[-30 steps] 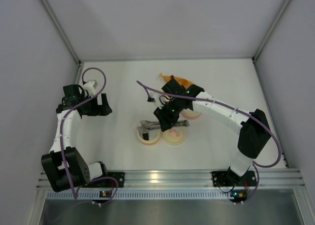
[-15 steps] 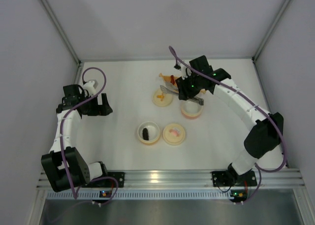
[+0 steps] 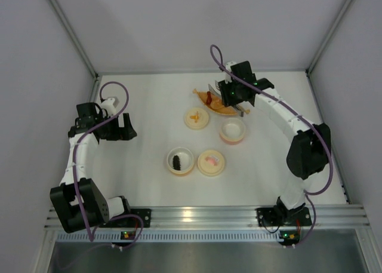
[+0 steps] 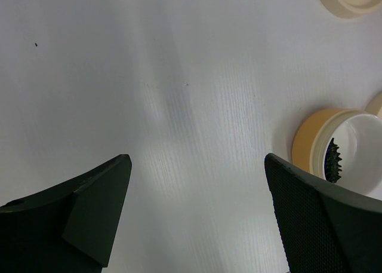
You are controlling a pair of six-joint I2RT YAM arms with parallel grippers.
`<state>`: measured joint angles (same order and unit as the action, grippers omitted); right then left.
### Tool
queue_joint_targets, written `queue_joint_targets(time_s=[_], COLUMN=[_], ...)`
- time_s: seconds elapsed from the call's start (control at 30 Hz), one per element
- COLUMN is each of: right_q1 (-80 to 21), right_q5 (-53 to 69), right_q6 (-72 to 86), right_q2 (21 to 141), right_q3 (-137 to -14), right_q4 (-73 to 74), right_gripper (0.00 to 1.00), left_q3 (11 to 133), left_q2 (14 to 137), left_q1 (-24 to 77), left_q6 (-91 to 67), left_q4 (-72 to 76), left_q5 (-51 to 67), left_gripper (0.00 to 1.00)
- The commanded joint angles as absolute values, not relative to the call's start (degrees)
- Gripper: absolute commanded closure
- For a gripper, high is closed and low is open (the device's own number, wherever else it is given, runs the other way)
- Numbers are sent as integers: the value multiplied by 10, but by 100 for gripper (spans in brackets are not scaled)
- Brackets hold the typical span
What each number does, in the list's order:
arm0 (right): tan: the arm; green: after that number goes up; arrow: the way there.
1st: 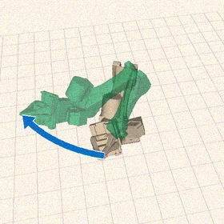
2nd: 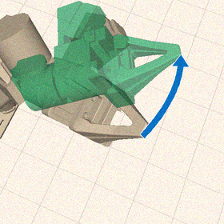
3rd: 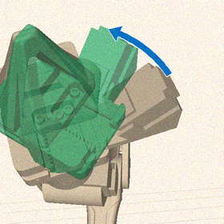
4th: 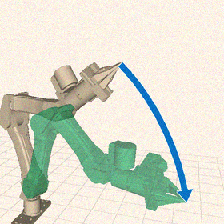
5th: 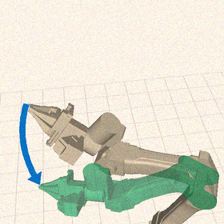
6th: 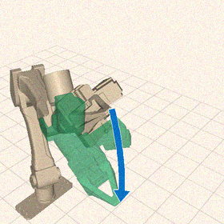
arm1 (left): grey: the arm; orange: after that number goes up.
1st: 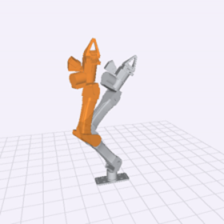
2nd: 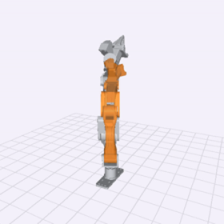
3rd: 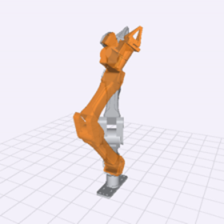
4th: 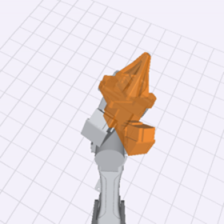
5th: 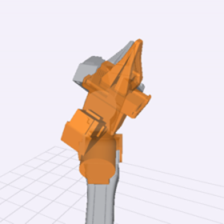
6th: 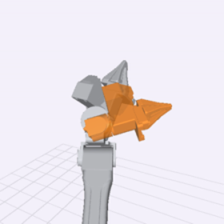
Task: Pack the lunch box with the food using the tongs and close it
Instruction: Pick up the fake food from the plate.
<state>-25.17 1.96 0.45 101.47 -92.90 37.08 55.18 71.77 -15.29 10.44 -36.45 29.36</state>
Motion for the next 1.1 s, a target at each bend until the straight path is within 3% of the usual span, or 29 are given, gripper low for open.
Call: queue_joint_targets(time_s=[0.0,1.07], right_q1=[-247,-247], right_q5=[-10,39], right_q6=[39,86], right_q2=[1033,1143], right_q3=[-957,-1012], right_q4=[312,307], right_gripper=[61,63], left_q3=[565,553], left_q2=[723,745], left_q1=[-157,-157], left_q6=[105,105], left_q4=[-346,-327], left_q5=[309,308], left_gripper=[2,2])
